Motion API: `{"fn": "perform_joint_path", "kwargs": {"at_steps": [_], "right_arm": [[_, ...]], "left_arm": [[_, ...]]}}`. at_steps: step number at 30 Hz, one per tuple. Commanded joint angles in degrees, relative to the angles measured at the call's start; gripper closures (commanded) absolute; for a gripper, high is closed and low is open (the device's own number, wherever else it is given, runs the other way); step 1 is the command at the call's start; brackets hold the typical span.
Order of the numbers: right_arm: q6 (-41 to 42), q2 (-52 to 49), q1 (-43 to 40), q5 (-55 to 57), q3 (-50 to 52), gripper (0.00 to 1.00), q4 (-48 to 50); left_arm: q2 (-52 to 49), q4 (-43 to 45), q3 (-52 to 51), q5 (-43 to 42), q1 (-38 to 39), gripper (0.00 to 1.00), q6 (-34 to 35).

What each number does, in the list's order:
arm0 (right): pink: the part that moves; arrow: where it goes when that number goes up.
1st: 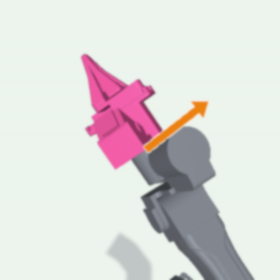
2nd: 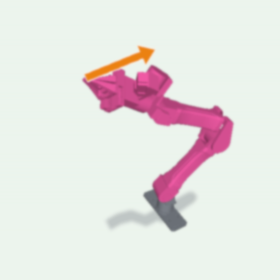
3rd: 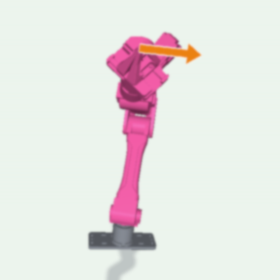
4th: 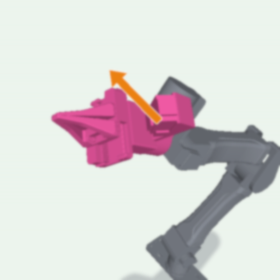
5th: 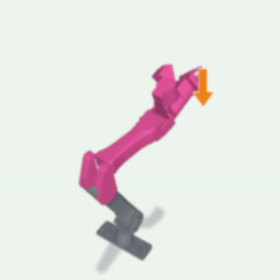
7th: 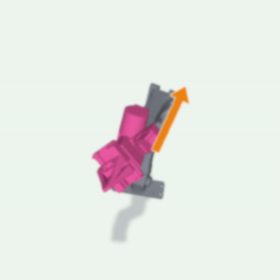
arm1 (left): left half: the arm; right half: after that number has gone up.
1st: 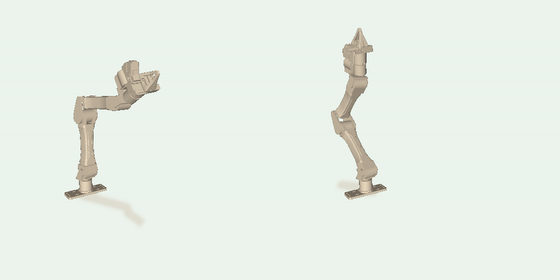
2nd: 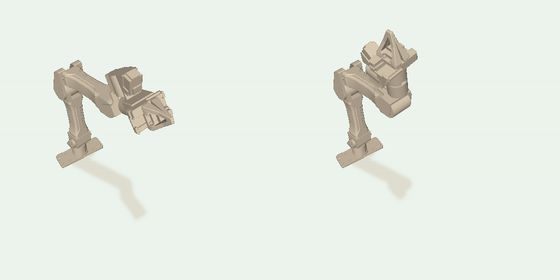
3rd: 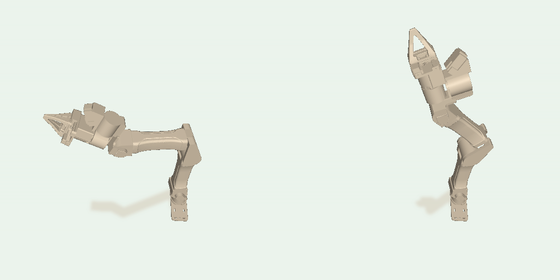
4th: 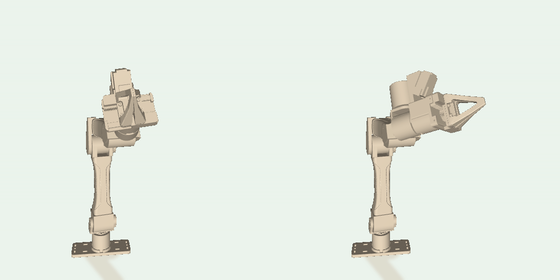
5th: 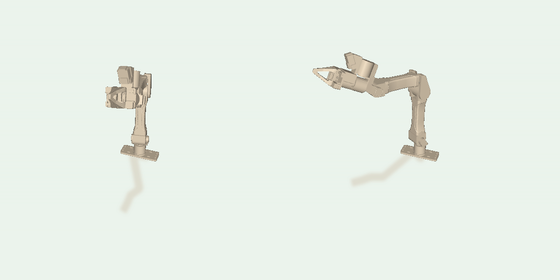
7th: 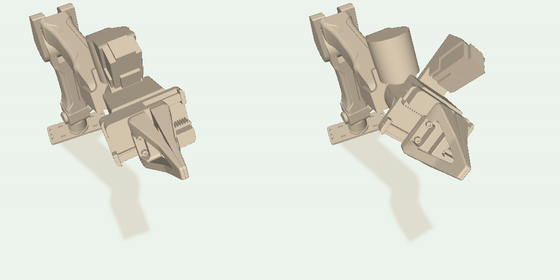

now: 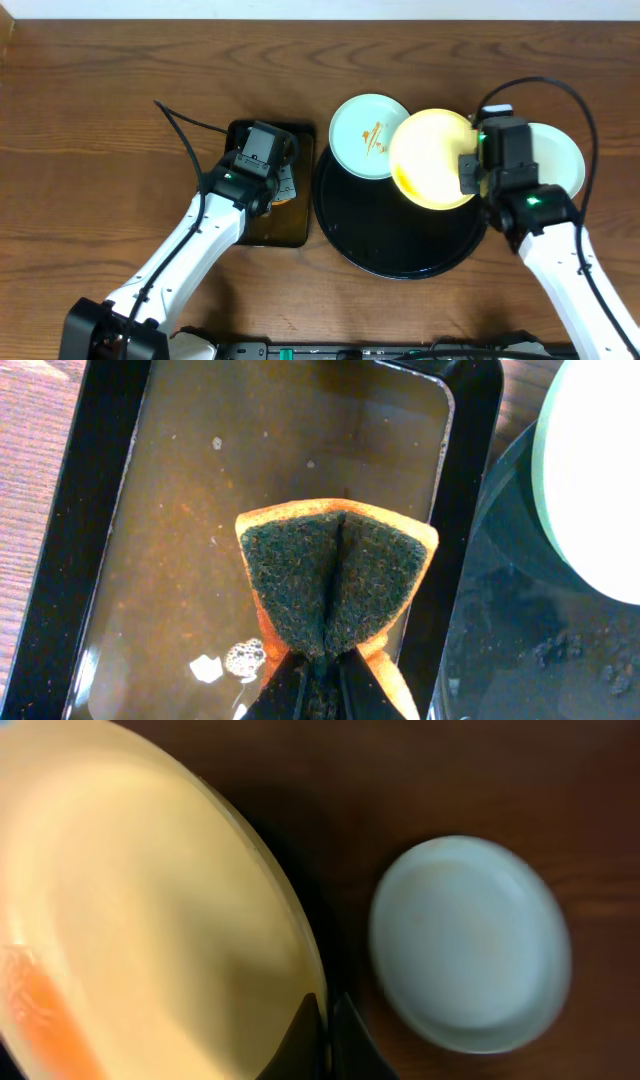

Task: Clean dirty plates on tray and stack at the side
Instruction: 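Slide the yellow plate right and lift it onto the green plate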

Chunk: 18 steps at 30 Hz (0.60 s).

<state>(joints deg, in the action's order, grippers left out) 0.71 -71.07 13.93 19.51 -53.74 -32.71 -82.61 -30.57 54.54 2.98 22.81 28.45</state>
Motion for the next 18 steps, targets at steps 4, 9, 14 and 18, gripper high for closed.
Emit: {"fn": "perform_joint_path", "kwargs": {"at_steps": [4,9,14,18], "right_arm": [[-7.41,0.35,7.56,22.38,-1.03,0.99,2.1],[-9.66,0.35,12.41,29.62,-1.03,0.99,5.79],[-9.84,0.35,13.7,31.71,-1.03,0.99,7.23],[-10.86,0.35,13.7,31.85,-1.03,0.99,8.09]], "left_arm": [[-0.13,0.63,-0.81,0.72,-0.2,0.92,-0.59],[-0.13,0.81,-0.81,0.72,-0.2,0.92,-0.59],[-0.13,0.83,-0.81,0.72,-0.2,0.92,-0.57],[-0.13,0.83,-0.81,0.72,-0.2,0.92,-0.57]]}}
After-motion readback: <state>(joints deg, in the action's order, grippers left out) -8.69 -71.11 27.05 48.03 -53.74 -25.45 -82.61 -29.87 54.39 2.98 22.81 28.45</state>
